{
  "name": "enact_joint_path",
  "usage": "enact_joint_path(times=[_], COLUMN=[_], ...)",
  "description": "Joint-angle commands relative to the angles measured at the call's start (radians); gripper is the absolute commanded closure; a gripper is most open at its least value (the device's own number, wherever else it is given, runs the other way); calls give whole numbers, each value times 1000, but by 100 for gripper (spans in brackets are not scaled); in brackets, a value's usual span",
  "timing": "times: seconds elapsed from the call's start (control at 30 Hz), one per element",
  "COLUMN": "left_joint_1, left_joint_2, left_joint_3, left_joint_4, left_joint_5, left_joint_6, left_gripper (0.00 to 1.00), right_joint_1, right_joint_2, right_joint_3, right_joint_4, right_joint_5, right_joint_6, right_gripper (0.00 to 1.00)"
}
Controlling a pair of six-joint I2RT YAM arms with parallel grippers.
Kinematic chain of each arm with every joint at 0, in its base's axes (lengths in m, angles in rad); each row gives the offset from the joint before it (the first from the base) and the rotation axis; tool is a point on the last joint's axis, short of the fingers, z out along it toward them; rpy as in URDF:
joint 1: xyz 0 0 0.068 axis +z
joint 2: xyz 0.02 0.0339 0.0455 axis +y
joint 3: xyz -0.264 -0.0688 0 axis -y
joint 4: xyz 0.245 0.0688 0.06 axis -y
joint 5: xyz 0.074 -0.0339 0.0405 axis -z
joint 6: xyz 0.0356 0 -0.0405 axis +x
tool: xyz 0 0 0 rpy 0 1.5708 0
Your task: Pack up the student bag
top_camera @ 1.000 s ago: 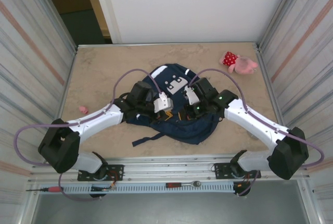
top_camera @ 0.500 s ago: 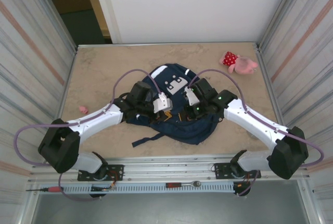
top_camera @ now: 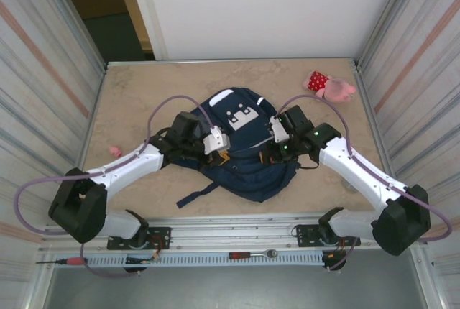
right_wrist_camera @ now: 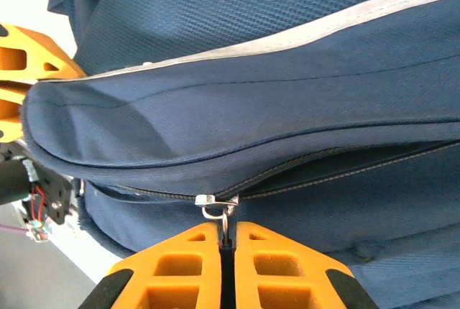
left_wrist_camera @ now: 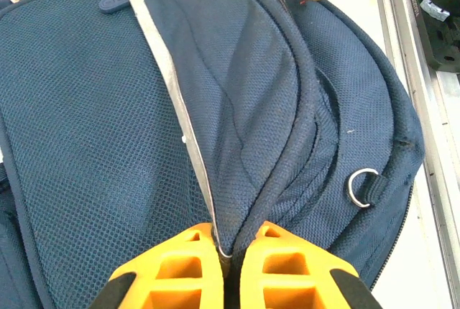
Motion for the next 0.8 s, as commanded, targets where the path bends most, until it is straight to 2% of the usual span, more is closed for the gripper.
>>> enact_joint_path(times=[0.0,0.07,0.17,0.23,0.33,0.4,0.53,0.63,0.77], left_joint_1=[47,47,42,39,41,46,54,87,147], left_joint_2=[-32,-46,-105,-166,-243,-279,-280,-234,-117], left_joint_3=[7,17,15,4,-14,-63,-180,-224,-213], left_joint_4=[-76,-85,-62,-66,-159,-188,-153,-69,42], left_joint_5=[-69,-68,-121,-252,-429,-468,-490,-466,-422], left_joint_6=[-24,-102,-368,-602,-887,-1050,-1248,-1322,-1341], left_gripper=[93,80,63,53,43,41,40,40,42], right_joint_1=[-10,14,40,50,59,67,101,138,203], right_joint_2=[-10,-7,2,2,-7,-13,-8,-9,-4], right_joint_3=[-18,-18,-19,-24,-37,-44,-41,-48,-61], right_joint_4=[-109,-77,-38,-14,16,34,50,65,108], right_joint_5=[23,18,14,13,20,27,53,86,133], right_joint_6=[-14,5,25,36,57,72,90,115,167], right_gripper=[100,100,100,100,100,100,100,100,100])
